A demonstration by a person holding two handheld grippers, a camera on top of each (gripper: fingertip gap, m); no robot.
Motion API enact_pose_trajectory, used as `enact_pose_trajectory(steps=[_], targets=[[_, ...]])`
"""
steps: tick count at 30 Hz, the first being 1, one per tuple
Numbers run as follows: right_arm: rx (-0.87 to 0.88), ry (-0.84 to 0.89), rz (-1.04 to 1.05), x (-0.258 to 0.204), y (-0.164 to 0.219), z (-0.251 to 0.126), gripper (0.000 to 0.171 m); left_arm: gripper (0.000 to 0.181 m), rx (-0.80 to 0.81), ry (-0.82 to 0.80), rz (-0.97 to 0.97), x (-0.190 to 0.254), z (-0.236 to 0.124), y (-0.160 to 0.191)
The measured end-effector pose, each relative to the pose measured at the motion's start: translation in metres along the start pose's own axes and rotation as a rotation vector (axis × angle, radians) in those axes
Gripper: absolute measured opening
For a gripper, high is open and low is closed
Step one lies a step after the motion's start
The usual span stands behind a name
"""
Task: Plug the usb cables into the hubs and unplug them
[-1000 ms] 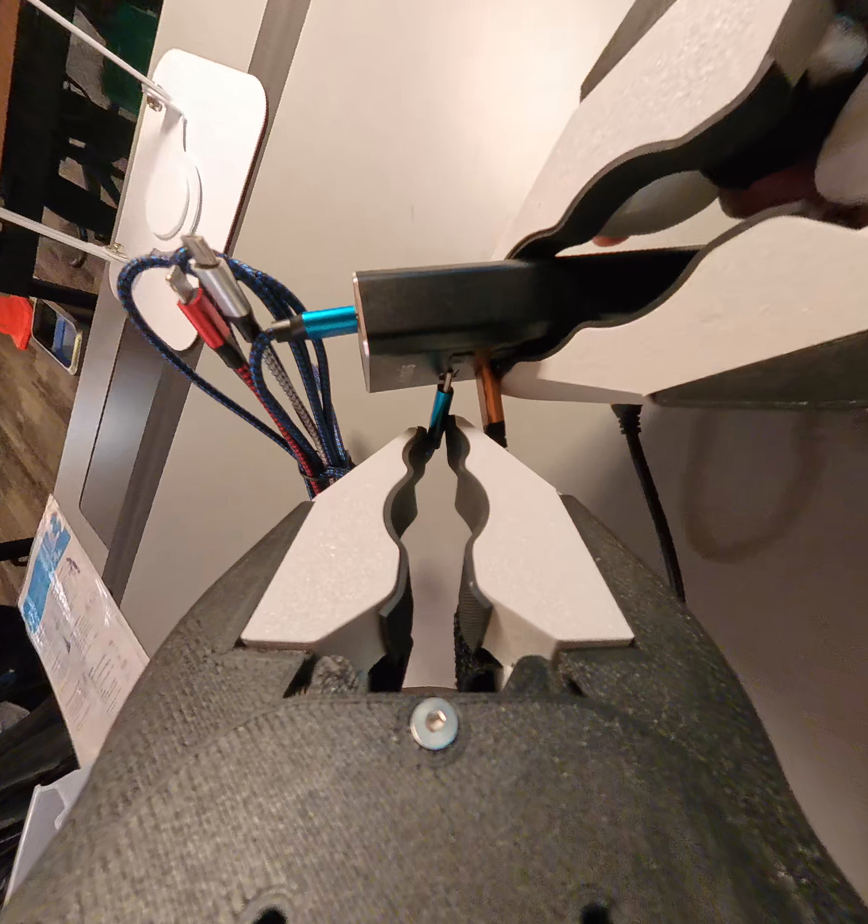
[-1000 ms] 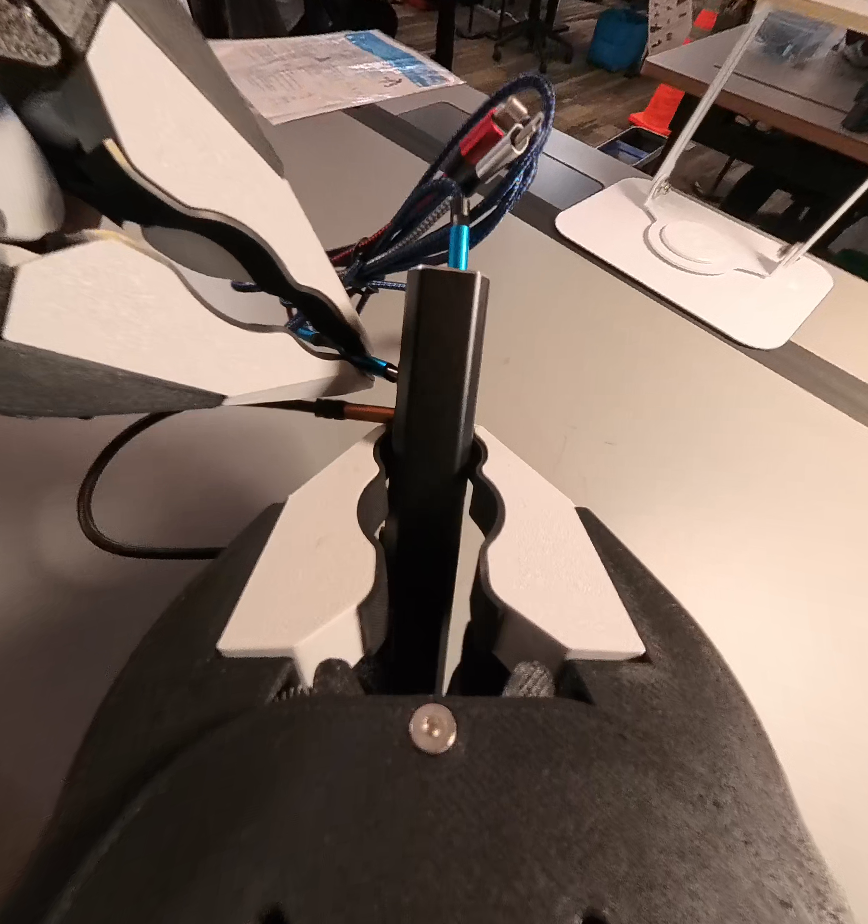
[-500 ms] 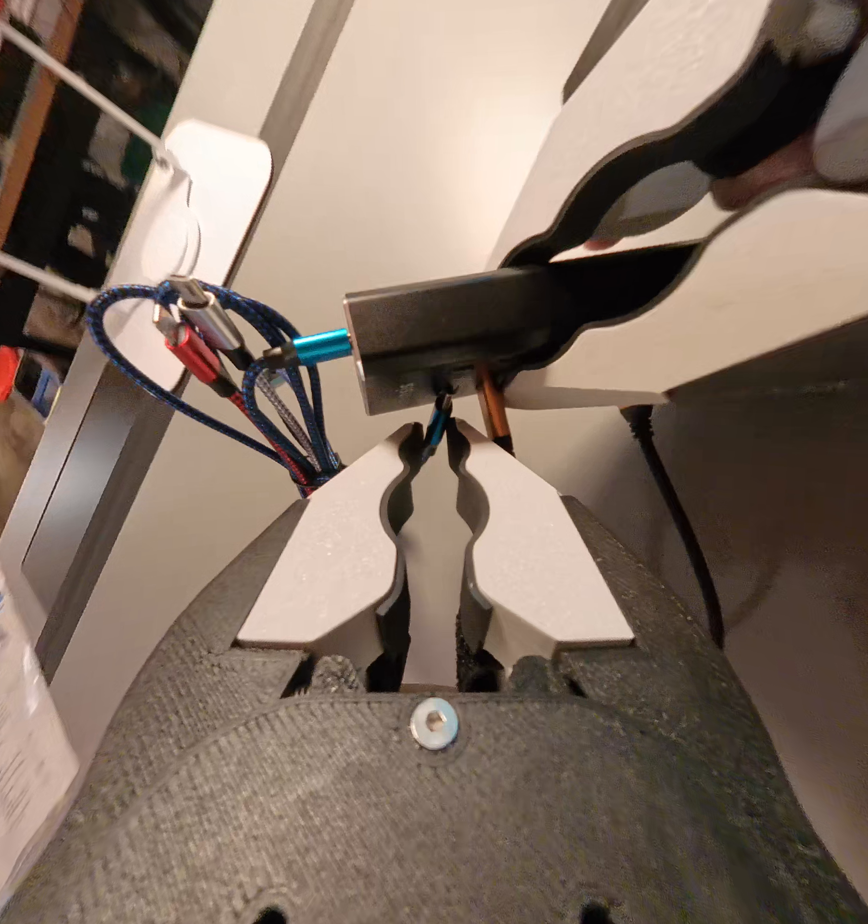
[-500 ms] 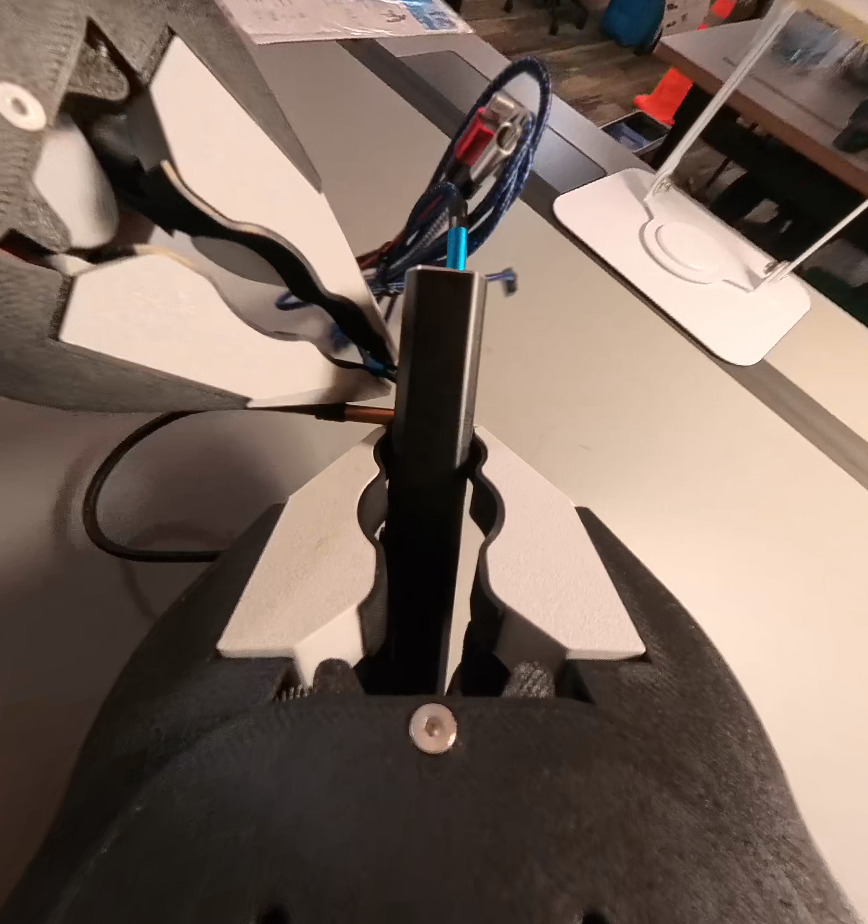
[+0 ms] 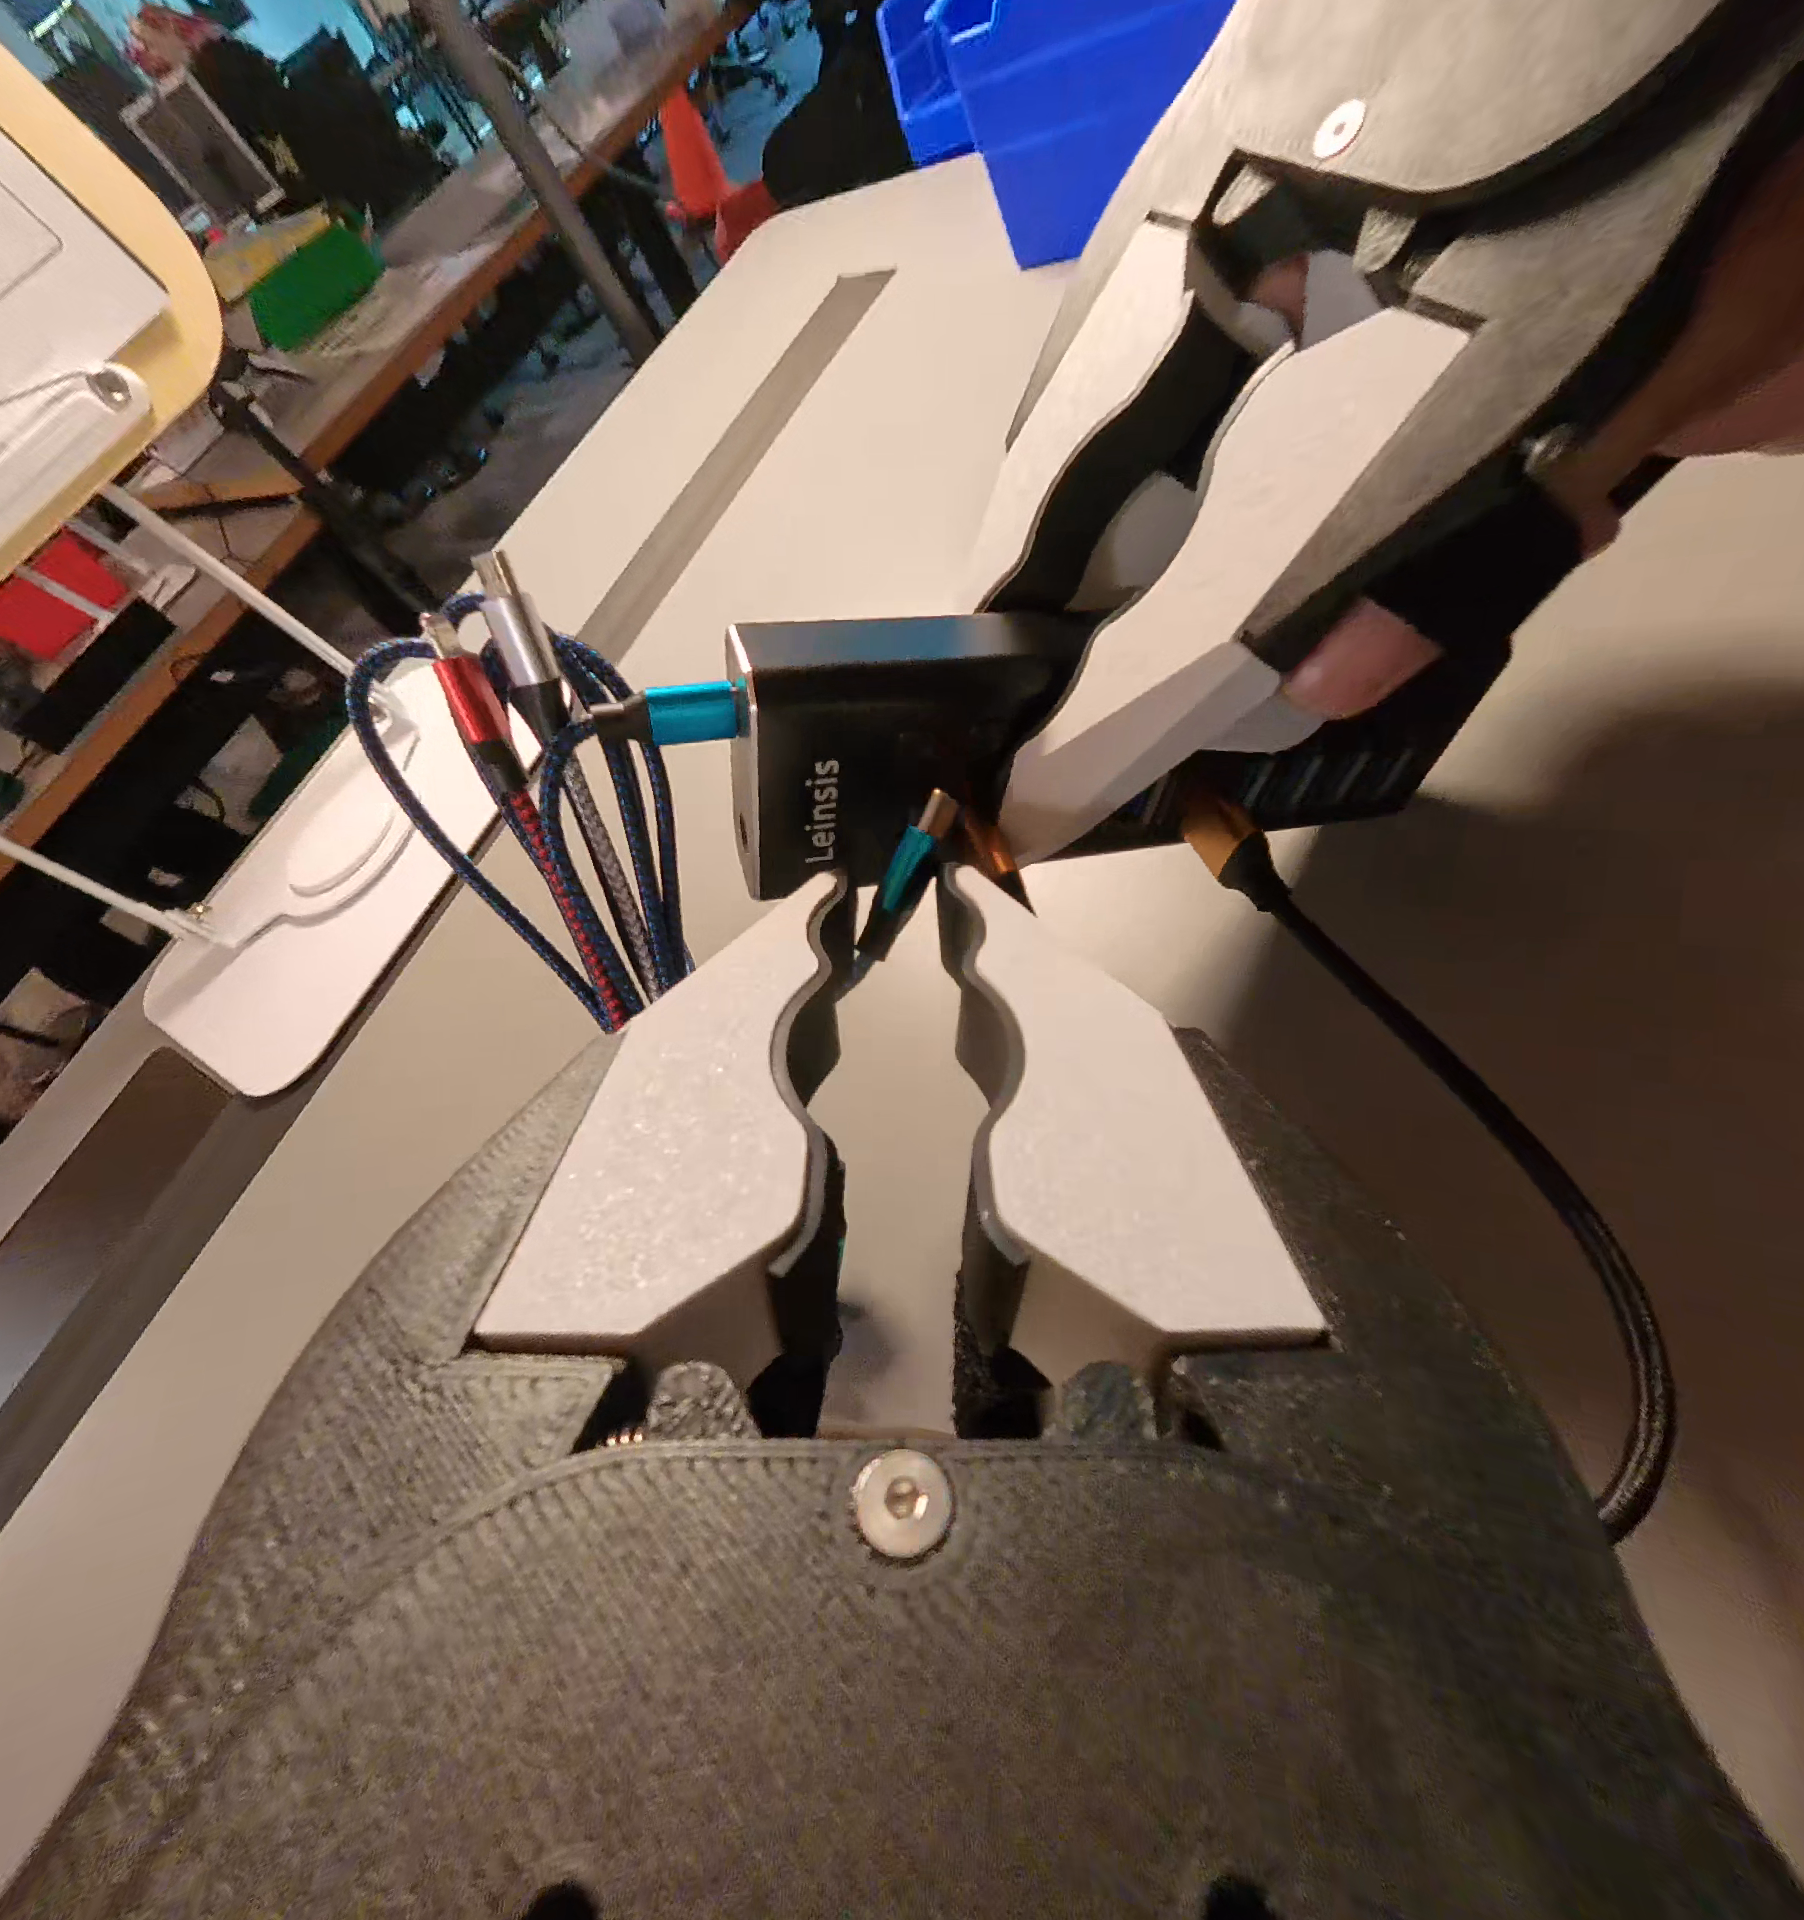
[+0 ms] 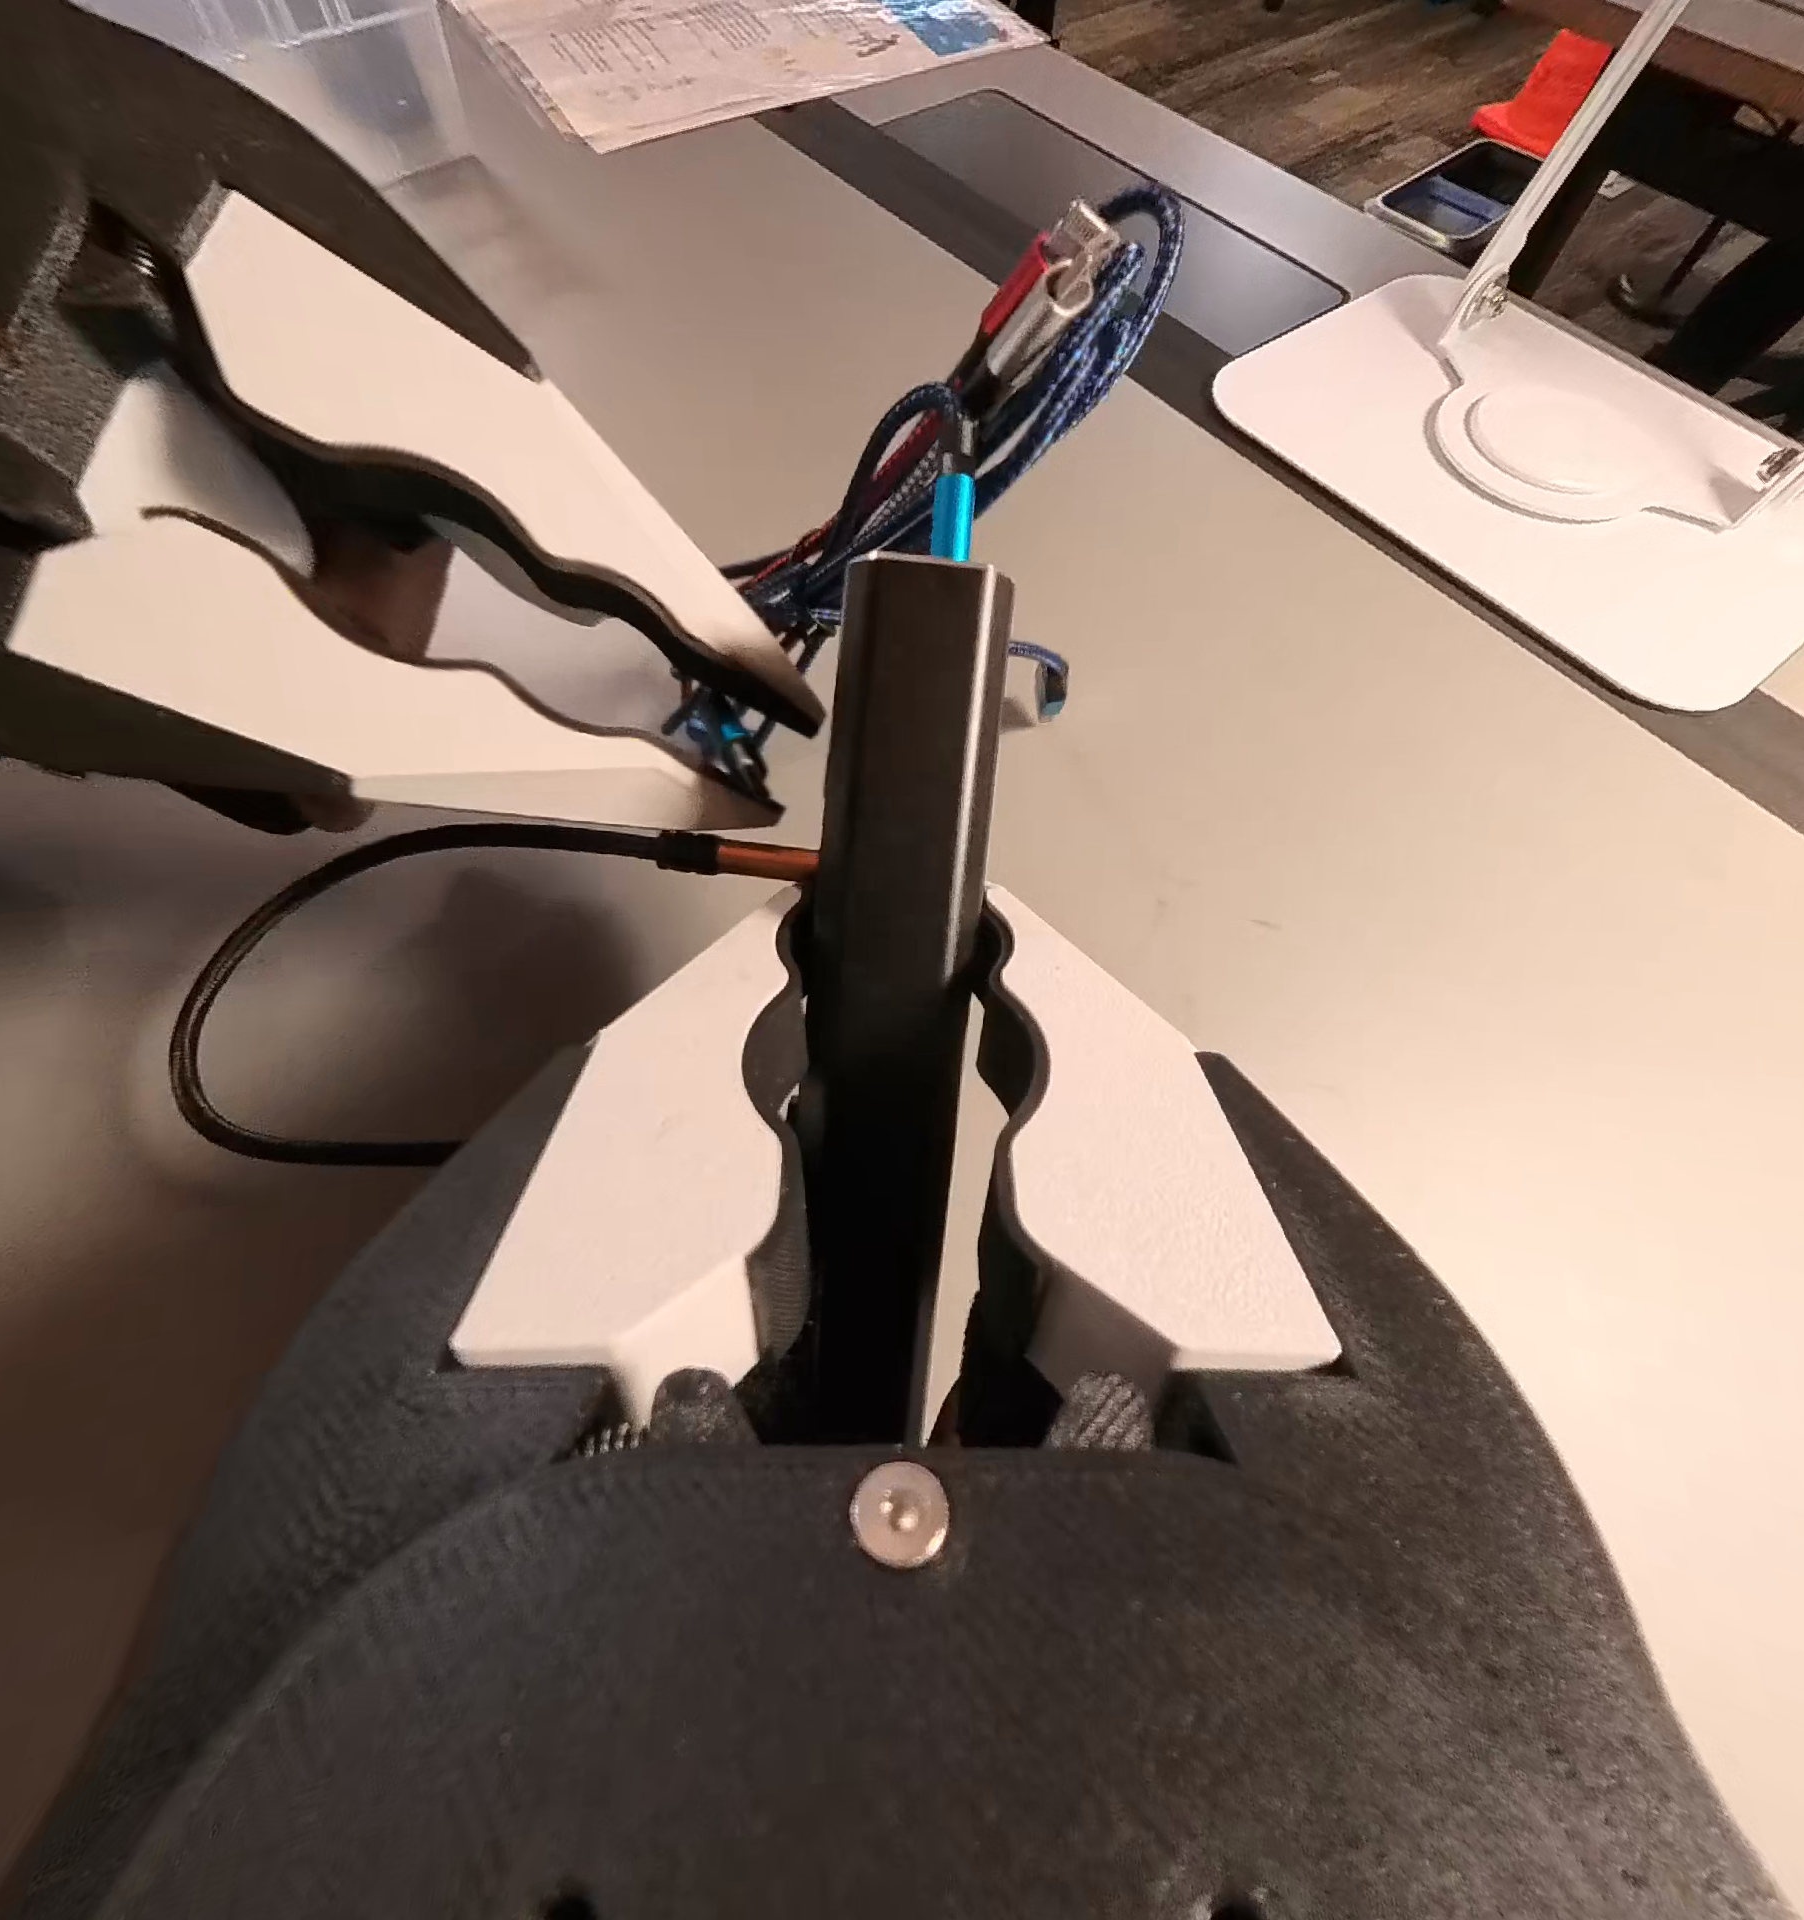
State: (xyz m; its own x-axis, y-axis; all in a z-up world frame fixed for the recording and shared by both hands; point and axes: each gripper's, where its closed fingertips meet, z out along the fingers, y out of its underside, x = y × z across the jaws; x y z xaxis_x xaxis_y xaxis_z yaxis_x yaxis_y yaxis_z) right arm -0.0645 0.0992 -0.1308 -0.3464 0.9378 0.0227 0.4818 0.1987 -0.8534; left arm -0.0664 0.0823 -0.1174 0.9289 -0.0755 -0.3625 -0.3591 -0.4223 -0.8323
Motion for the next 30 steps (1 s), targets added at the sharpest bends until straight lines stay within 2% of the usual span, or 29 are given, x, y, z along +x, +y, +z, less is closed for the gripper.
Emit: enact_pose_trajectory(steps=[6,20,26,28,29,30], targets=[[0.021,-0.016,0.011,0.0,-0.001,-0.002,0.027,0.023,0.082,0.044,-0.068,0.004,-0.007,-0.006],[0.038,-0.061,-0.015,-0.007,-0.001,-0.005,0.027,0.036,0.176,0.107,-0.029,0.002,-0.026,-0.019],[0.041,-0.075,-0.039,-0.011,-0.002,-0.006,0.027,0.033,0.189,0.133,-0.045,0.001,-0.027,-0.016],[0.043,-0.078,-0.047,-0.012,-0.002,-0.006,0.027,0.026,0.21,0.149,-0.055,0.003,-0.026,-0.018],[0.044,-0.077,-0.051,-0.012,-0.002,-0.006,0.027,0.014,0.216,0.159,-0.06,0.004,-0.026,-0.019],[0.047,-0.074,-0.053,-0.013,-0.002,-0.006,0.027,0.011,0.218,0.17,-0.064,0.006,-0.026,-0.019]])
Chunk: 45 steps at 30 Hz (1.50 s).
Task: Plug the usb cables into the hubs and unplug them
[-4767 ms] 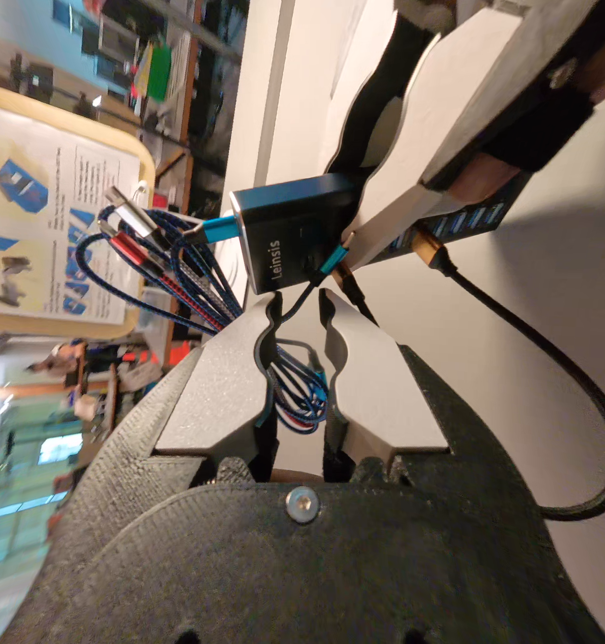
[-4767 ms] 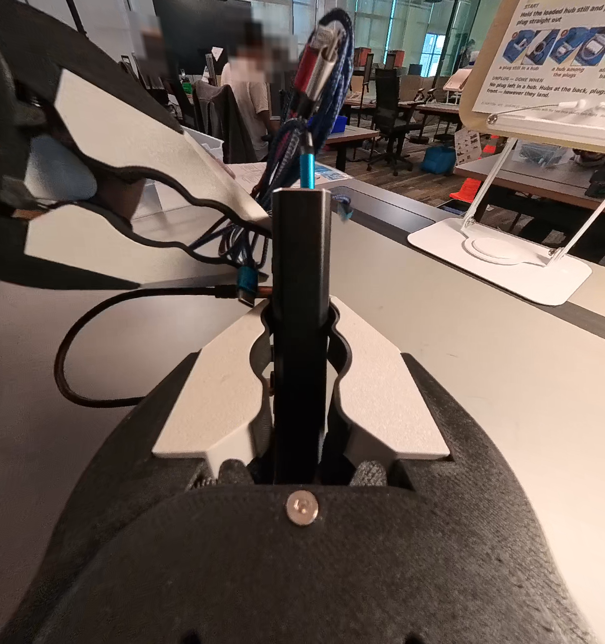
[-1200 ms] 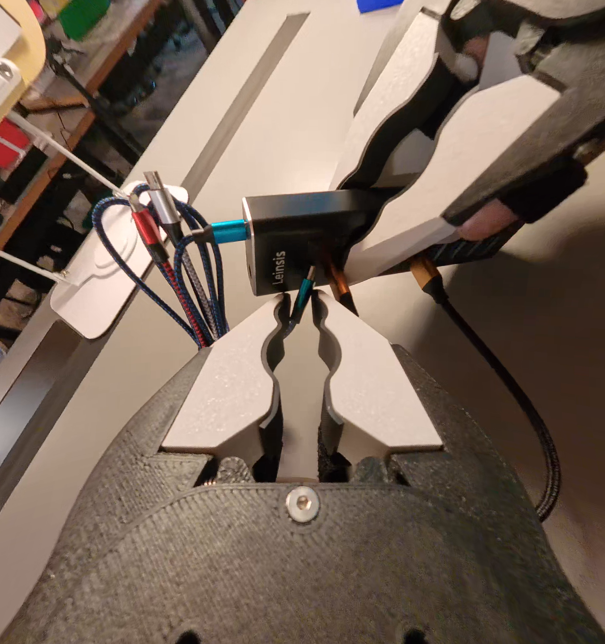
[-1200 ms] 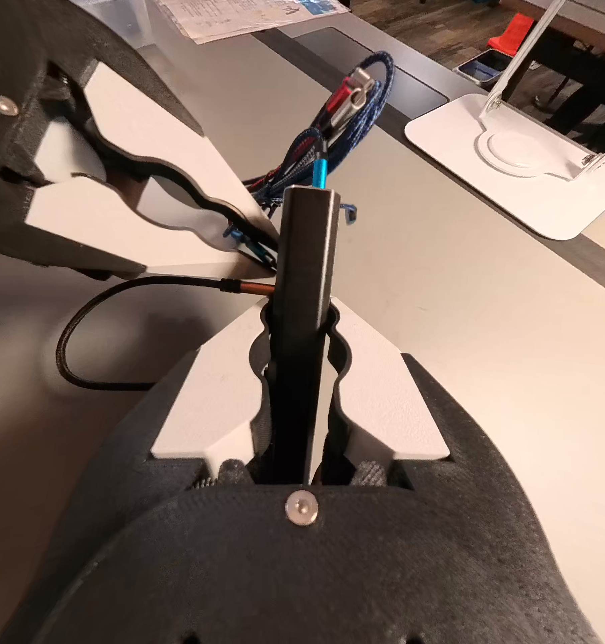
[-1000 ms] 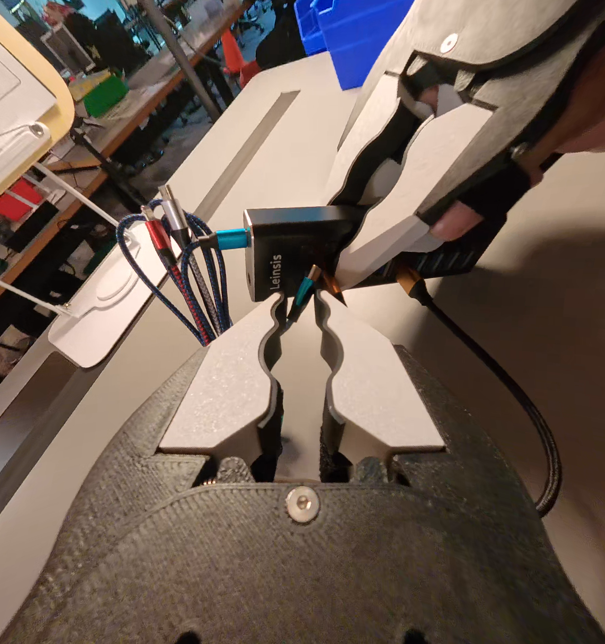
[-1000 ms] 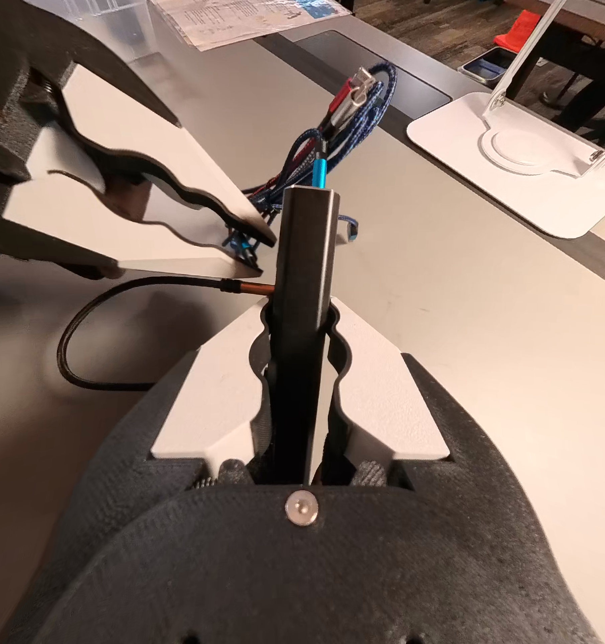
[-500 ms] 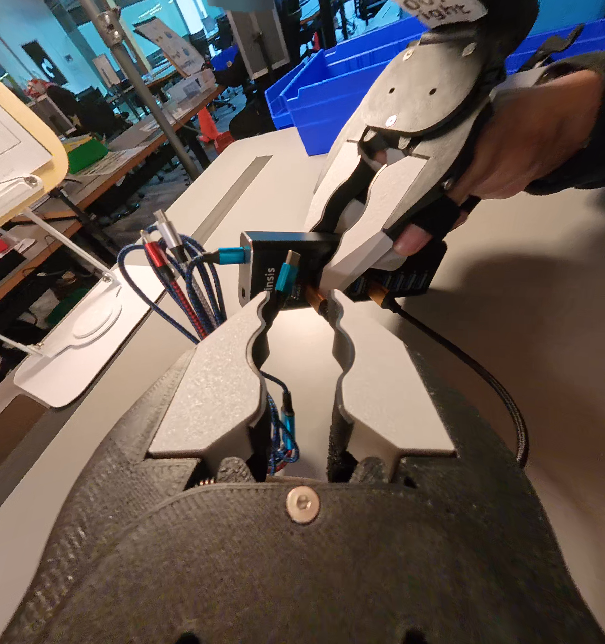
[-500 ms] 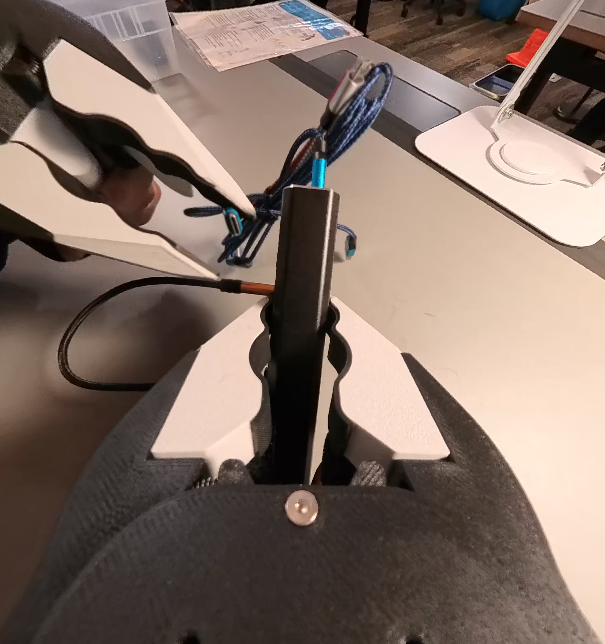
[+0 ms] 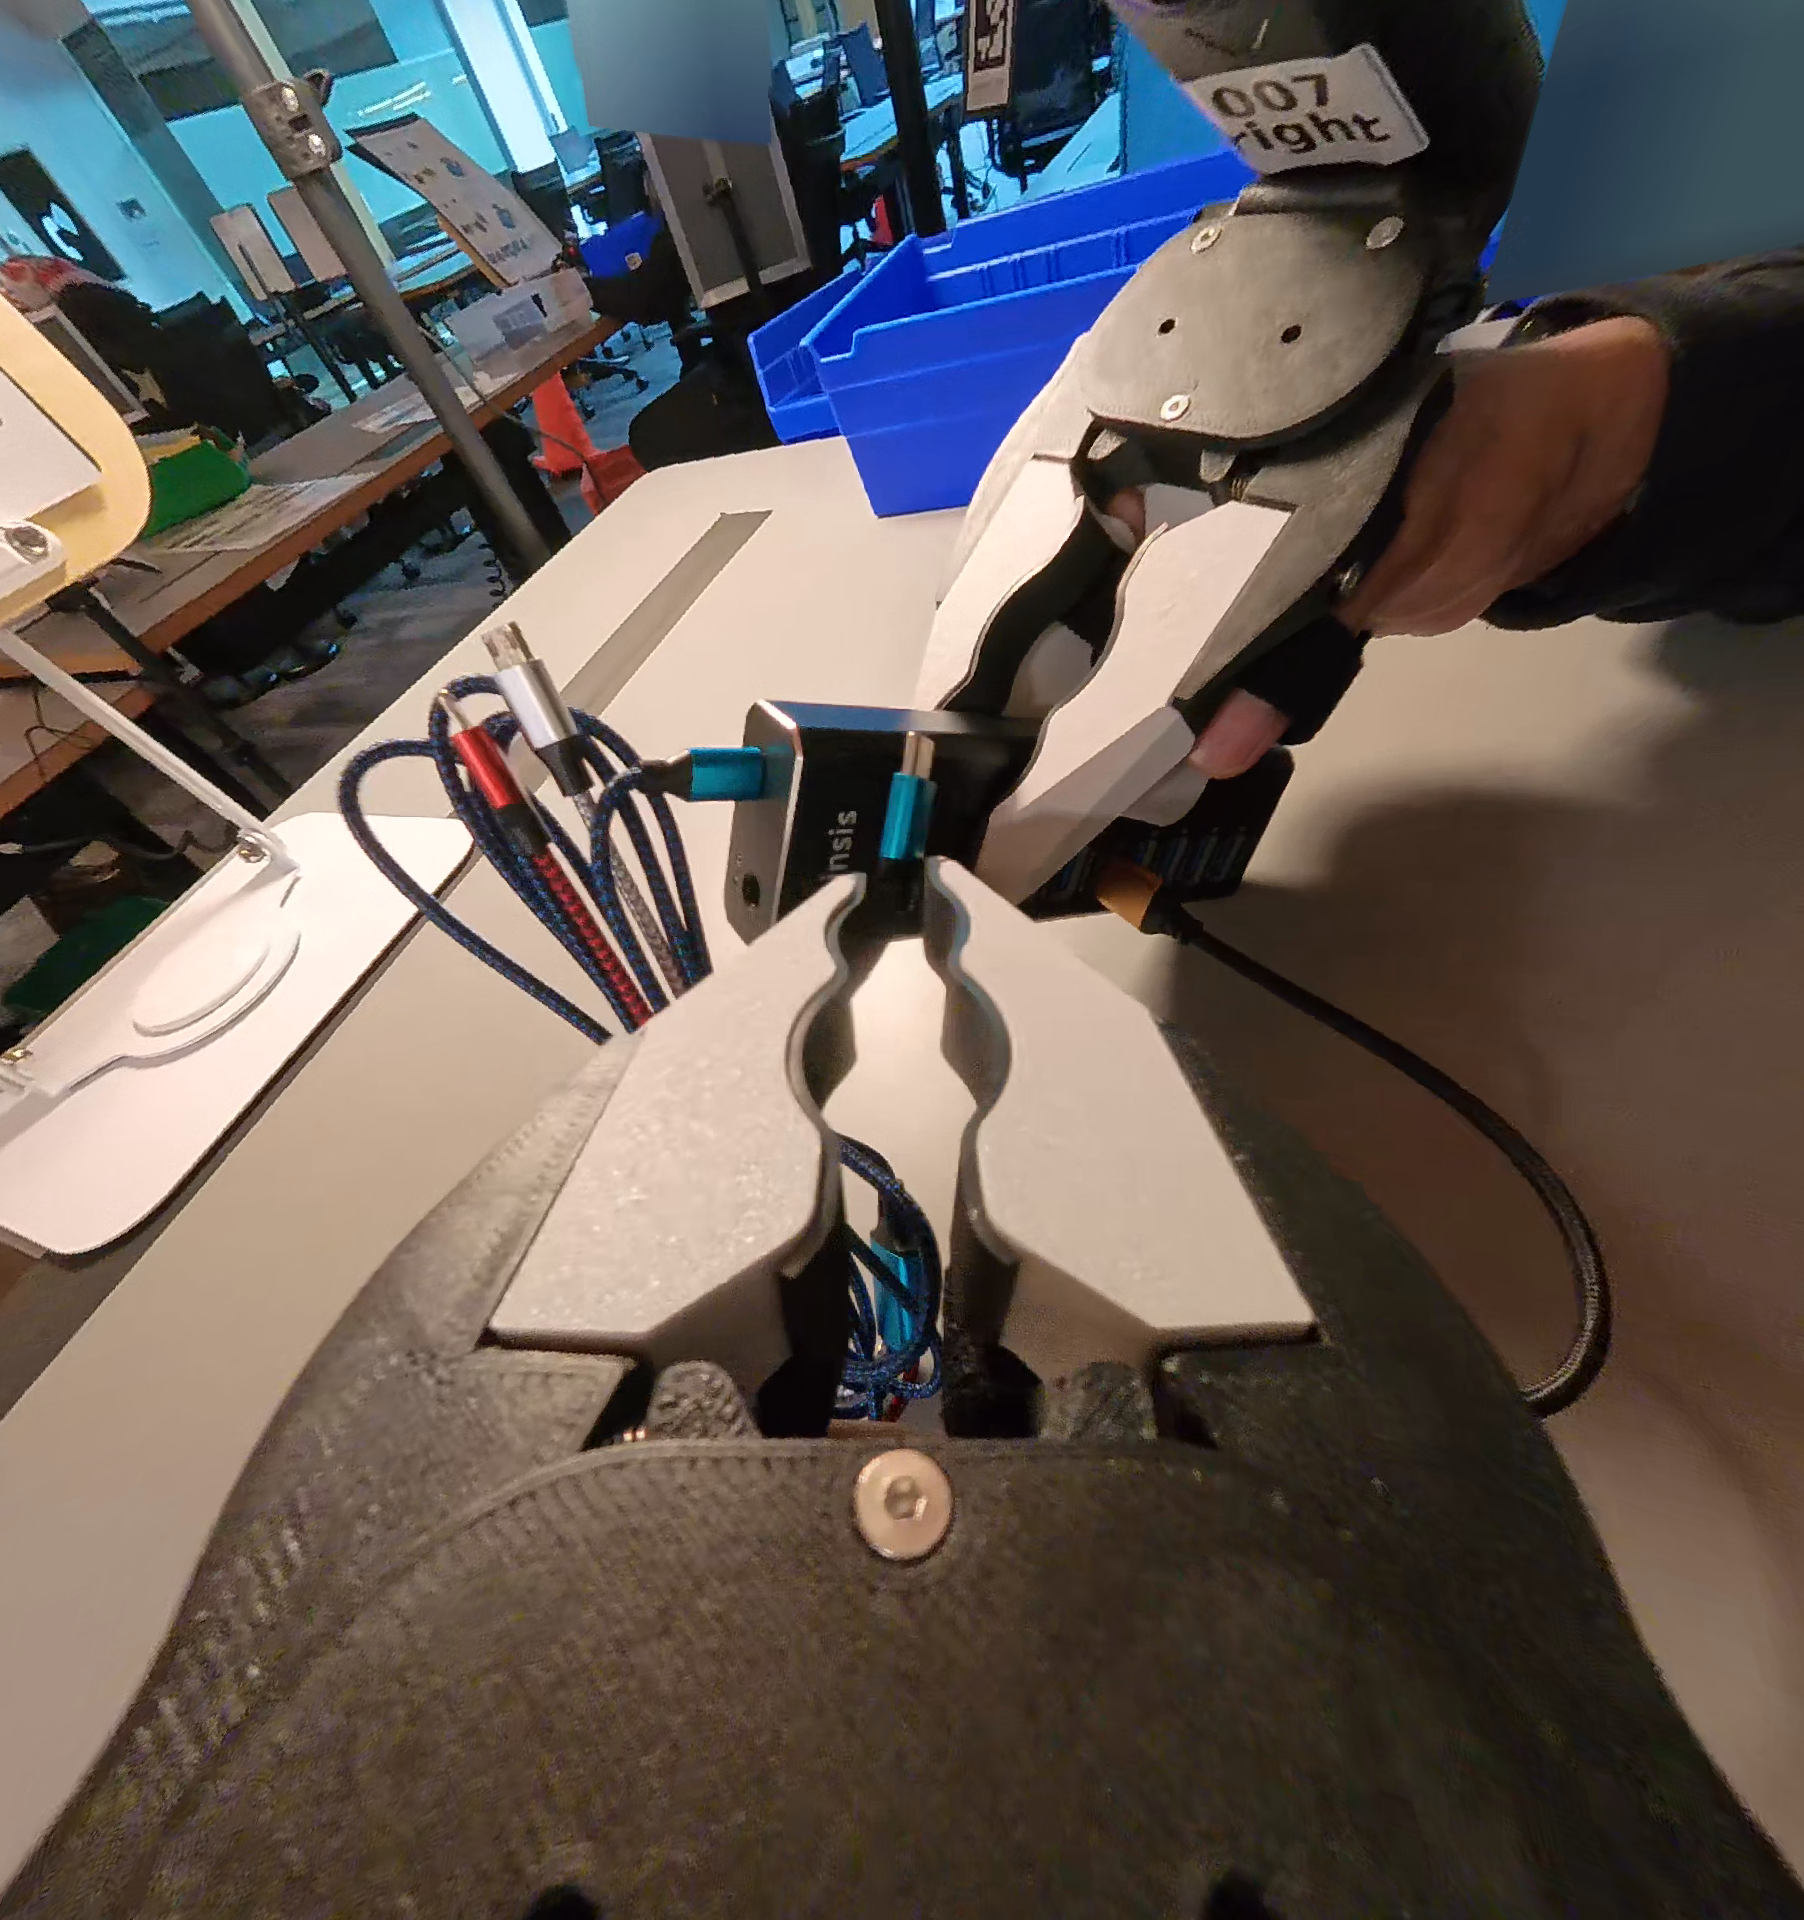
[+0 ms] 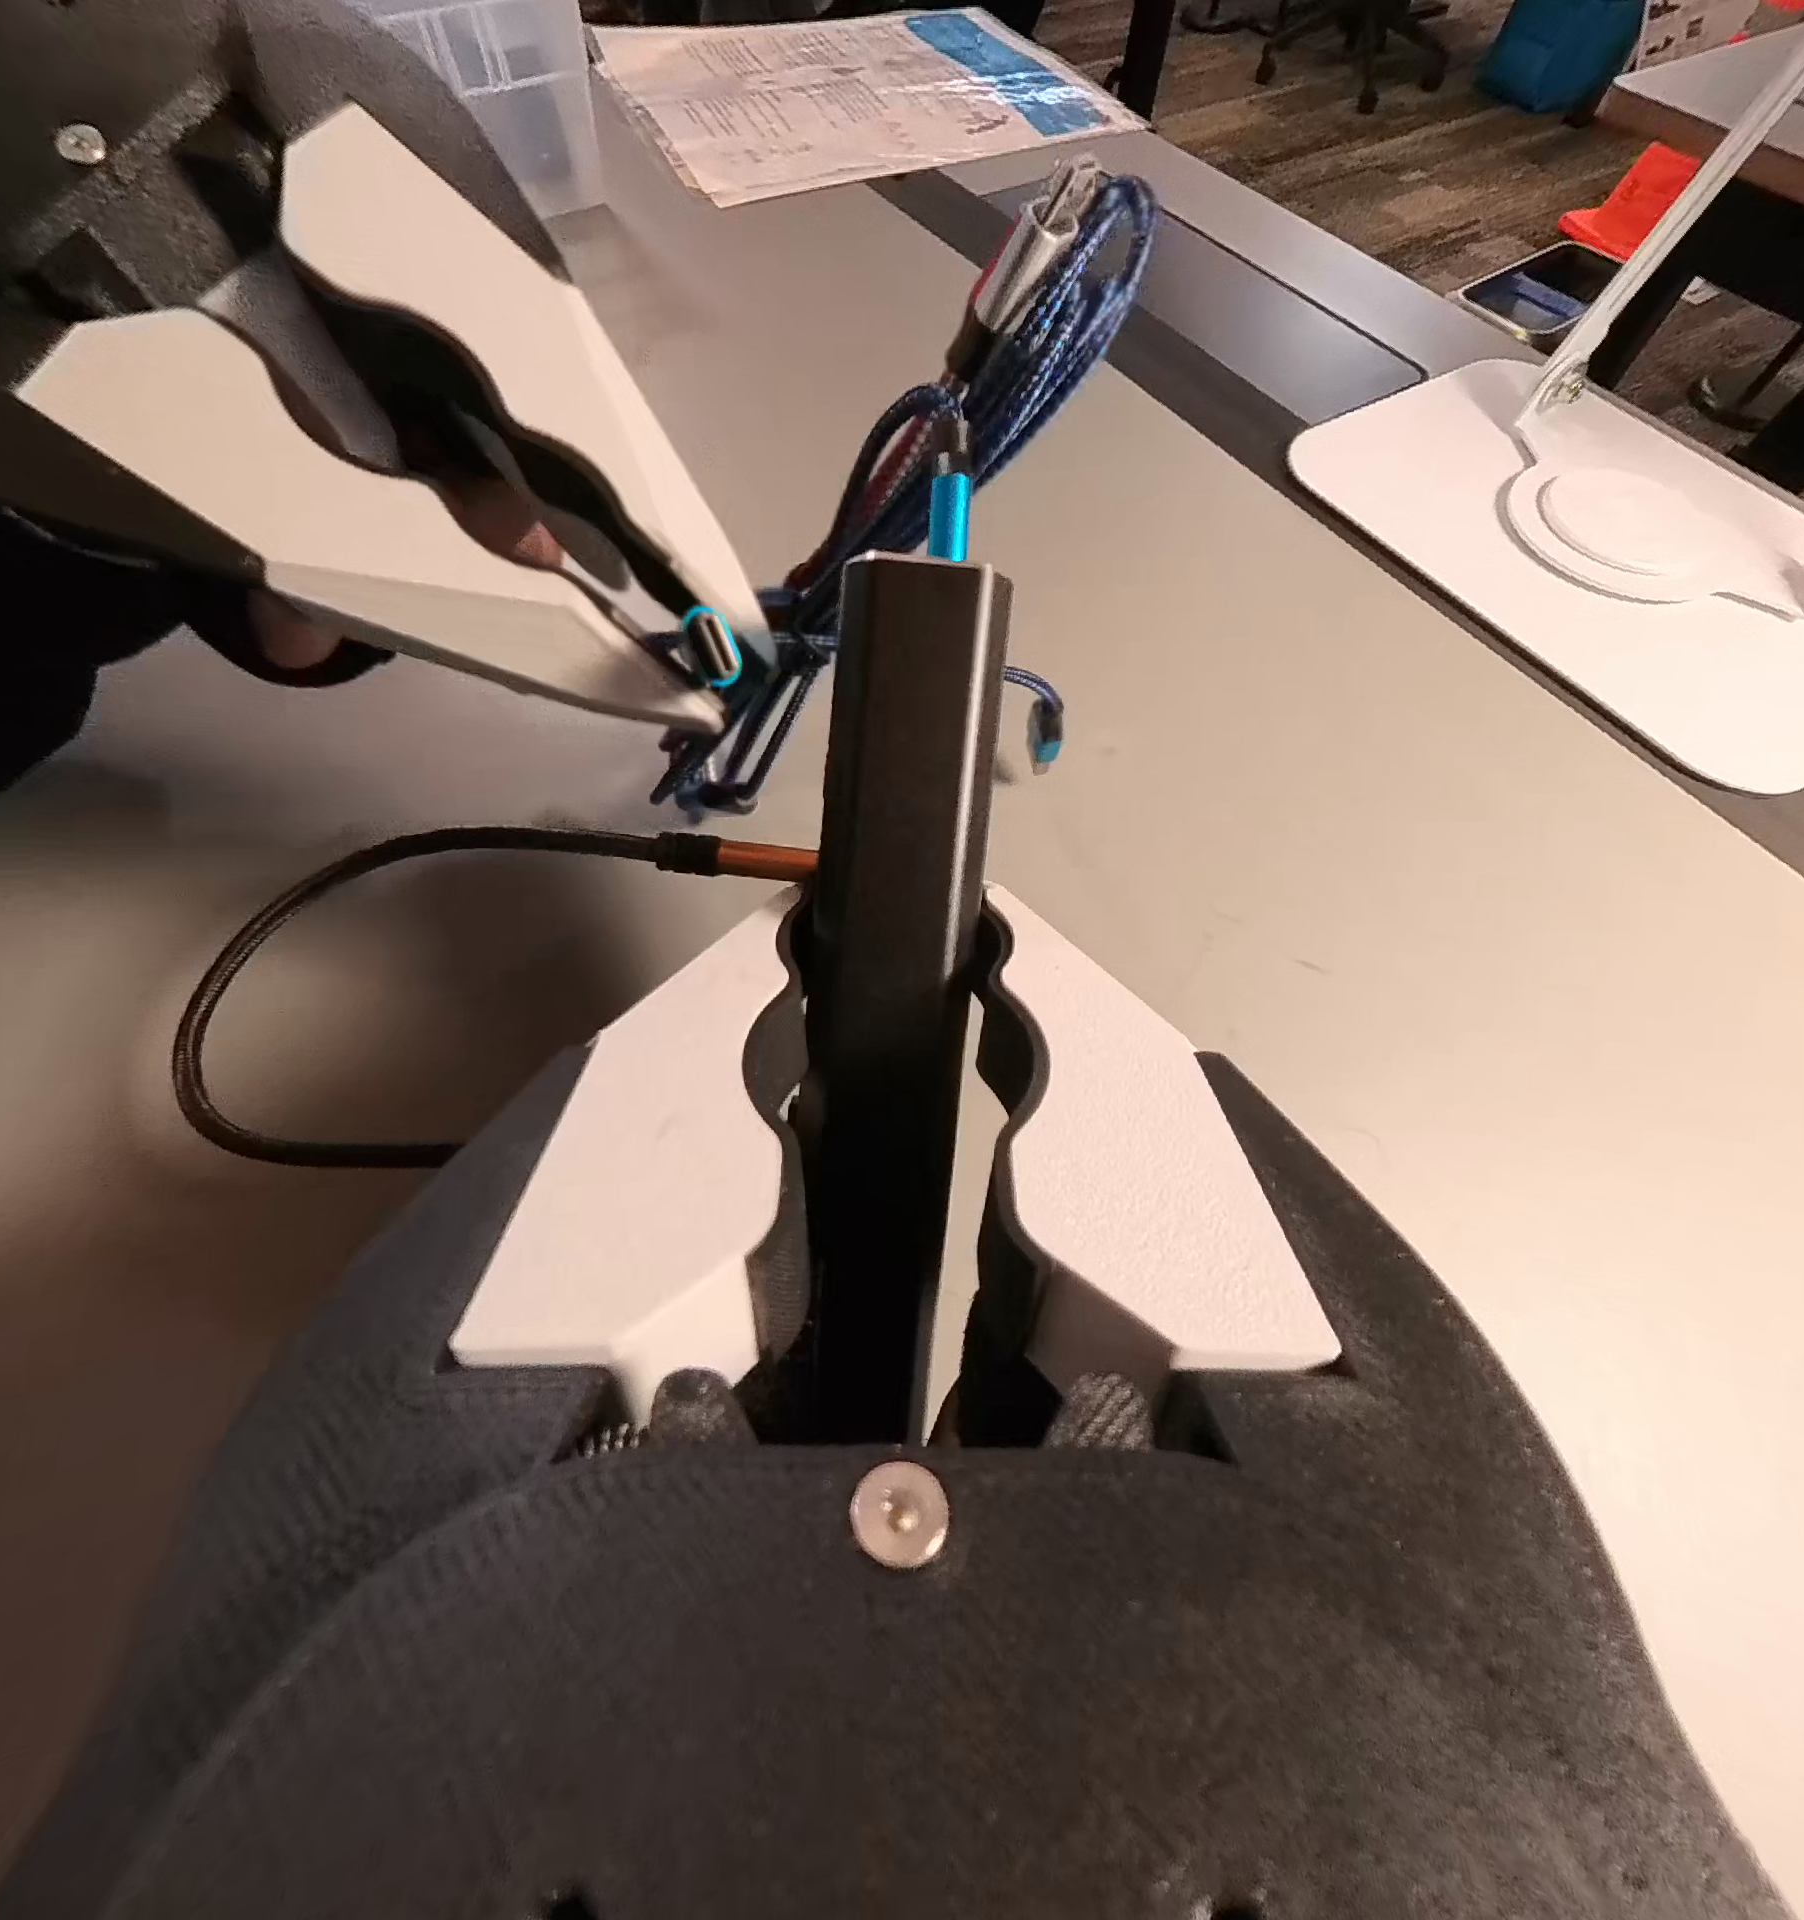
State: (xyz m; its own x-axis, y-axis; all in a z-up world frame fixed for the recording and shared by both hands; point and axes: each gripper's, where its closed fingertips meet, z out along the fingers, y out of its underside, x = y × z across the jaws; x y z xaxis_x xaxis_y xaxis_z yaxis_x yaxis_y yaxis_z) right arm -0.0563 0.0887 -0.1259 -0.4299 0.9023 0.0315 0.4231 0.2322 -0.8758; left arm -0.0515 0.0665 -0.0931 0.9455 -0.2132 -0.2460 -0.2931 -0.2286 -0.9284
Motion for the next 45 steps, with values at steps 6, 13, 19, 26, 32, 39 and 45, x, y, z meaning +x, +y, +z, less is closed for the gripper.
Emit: enact_pose_trajectory(steps=[6,13,19,26,32,39,45], targets=[[-0.003,0.059,-0.024,0.002,-0.001,0.0,0.026,0.008,-0.148,-0.107,0.044,-0.007,0.002,0.004],[-0.047,0.086,-0.025,0.003,0.002,0.003,0.026,0.008,-0.661,-0.295,0.373,-0.014,0.001,0.047],[-0.07,0.112,-0.043,0.001,0.003,0.005,0.026,0.008,-0.696,-0.295,0.265,-0.011,0.0,0.047],[-0.093,0.134,-0.05,-0.001,0.003,0.01,0.026,0.007,-0.76,-0.315,0.194,-0.012,-0.002,0.051],[-0.105,0.128,-0.022,0.003,0.004,0.011,0.026,0.007,-0.731,-0.318,0.204,-0.013,0.001,0.049],[-0.106,0.124,-0.015,0.003,0.005,0.011,0.026,0.007,-0.673,-0.304,0.287,-0.013,0.002,0.046],[-0.106,0.135,-0.005,0.006,0.005,0.011,0.026,0.007,-0.601,-0.32,0.428,-0.012,0.006,0.036]])
